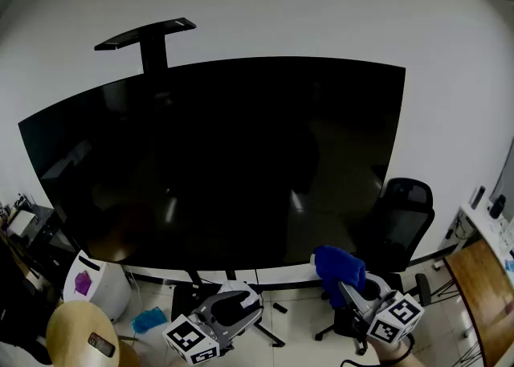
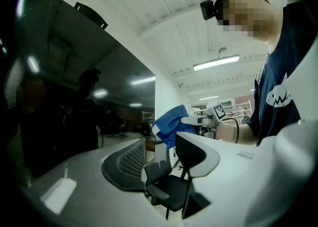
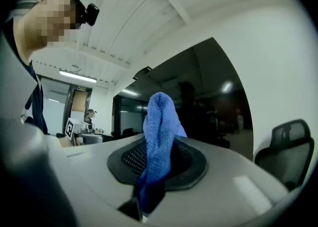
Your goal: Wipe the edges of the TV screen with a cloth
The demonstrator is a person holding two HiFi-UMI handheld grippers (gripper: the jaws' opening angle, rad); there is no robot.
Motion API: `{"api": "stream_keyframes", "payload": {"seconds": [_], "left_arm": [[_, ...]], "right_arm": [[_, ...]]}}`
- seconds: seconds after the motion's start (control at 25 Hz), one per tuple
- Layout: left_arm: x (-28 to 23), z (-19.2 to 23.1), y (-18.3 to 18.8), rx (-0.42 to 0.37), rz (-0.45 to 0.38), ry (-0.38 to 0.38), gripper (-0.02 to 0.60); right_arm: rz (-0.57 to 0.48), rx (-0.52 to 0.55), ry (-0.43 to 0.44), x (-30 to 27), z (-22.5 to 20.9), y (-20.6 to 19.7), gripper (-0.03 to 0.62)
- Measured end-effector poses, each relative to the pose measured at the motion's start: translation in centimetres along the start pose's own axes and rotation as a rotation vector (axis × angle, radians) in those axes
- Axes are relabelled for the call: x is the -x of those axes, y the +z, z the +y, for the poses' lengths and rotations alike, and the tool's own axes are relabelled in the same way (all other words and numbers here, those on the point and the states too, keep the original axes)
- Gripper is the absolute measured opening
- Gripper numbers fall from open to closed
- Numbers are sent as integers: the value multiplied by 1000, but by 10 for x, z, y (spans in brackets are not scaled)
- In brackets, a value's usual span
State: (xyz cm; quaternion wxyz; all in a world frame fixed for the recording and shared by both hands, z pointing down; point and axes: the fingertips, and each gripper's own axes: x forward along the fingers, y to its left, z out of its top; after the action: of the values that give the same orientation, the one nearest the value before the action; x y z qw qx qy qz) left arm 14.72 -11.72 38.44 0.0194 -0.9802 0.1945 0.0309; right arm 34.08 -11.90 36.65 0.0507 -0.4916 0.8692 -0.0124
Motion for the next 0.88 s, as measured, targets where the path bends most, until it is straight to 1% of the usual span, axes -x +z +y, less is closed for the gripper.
{"api": "stream_keyframes", "payload": {"seconds": [0.2, 0.36, 0.48, 0.64, 0.8, 0.88], "left_arm": [[-6, 11, 26, -55, -19, -7, 174], [-27, 18, 52, -104, -32, -15, 173], [-54, 18, 80, -160, -62, -19, 174], [-96, 9, 120, -211, -124, -43, 173], [-140, 4, 150, -265, -170, -49, 173], [-160, 6, 164, -279, -196, -47, 173]], "right_arm": [[-36, 141, -20, -14, -19, 54, 71], [-69, 229, -36, -20, -43, 101, 71], [-122, 280, -55, -20, -69, 150, 71], [-200, 373, -92, -12, -109, 225, 71], [-241, 483, -138, -9, -148, 293, 71], [-253, 537, -168, -10, -167, 323, 71]]}}
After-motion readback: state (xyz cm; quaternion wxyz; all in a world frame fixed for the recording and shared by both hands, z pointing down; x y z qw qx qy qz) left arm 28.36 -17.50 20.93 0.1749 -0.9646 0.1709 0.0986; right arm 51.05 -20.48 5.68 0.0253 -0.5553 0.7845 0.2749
